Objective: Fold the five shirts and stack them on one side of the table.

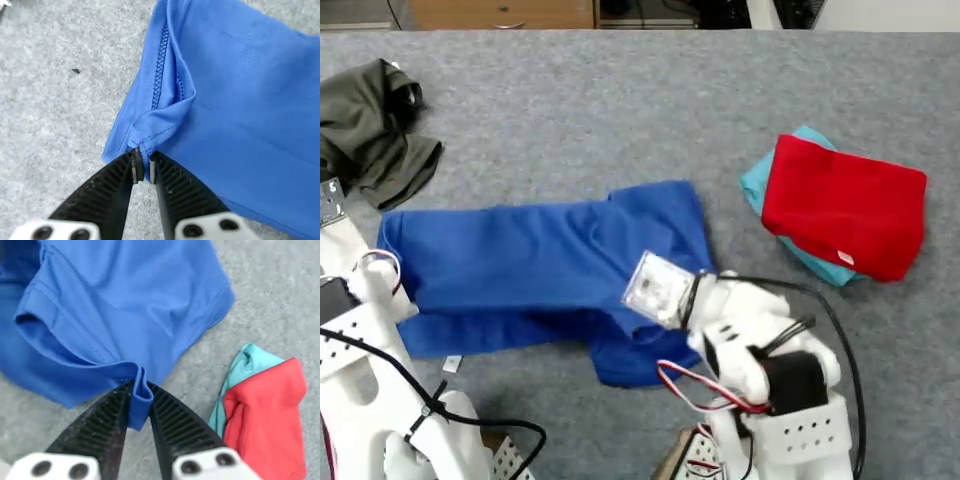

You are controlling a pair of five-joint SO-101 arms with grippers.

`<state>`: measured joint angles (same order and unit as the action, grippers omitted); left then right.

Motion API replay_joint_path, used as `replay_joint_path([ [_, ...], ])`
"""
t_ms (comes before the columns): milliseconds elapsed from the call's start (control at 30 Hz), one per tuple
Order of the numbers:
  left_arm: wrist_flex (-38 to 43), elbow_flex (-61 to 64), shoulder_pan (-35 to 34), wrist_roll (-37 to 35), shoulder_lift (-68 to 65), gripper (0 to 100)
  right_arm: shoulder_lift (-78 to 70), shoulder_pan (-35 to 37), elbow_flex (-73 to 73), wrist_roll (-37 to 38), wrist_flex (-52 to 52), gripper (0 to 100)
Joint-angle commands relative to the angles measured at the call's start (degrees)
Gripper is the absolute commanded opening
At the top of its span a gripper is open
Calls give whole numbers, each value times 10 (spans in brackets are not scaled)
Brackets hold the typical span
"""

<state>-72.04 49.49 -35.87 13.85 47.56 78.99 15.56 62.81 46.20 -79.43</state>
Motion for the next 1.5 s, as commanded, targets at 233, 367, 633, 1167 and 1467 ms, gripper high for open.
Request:
replay_joint_path([
  [233, 31, 46, -66, 6, 13, 18, 44, 29, 7, 37, -45, 3],
  [367, 34, 68, -67, 6, 13, 18, 44, 46, 7, 51, -48, 3],
  [633, 29, 87, -62, 8, 13, 19, 50, 45, 14, 126, -81, 5],
  [1167, -79, -58, -61, 9, 13, 234, 49, 45, -74, 191, -152, 175],
  [1467, -54, -176, 44, -125, -159, 42, -31, 43, -80, 155, 2, 12],
])
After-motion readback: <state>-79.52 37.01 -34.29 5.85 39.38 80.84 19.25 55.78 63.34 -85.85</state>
